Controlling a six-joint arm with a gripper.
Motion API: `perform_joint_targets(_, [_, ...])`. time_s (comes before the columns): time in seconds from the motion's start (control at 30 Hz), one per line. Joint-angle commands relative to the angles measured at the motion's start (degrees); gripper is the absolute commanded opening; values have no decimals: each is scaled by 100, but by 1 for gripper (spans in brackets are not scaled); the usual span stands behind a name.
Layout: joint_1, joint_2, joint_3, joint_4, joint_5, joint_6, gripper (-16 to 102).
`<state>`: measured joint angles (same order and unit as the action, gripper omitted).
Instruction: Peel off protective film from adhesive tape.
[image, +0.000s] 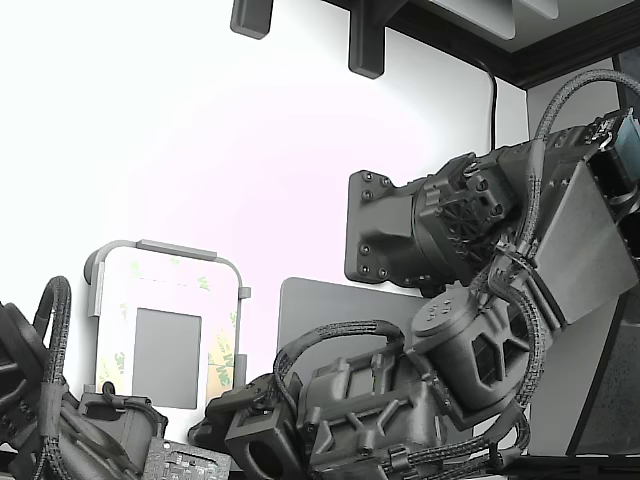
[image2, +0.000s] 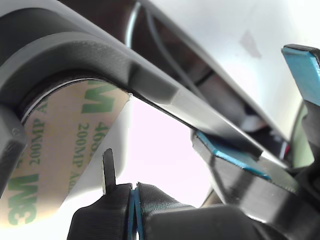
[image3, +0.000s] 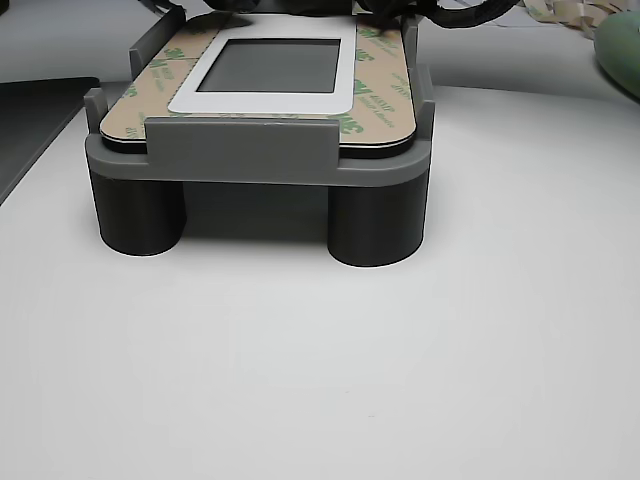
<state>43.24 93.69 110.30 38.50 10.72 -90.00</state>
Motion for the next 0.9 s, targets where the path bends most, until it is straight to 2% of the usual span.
perform_joint_targets(0.0, [-141,97,-105,-123,-35,-97,-7])
perform_joint_targets(0.87, [-220,18,62,-343,-114,-158,-7])
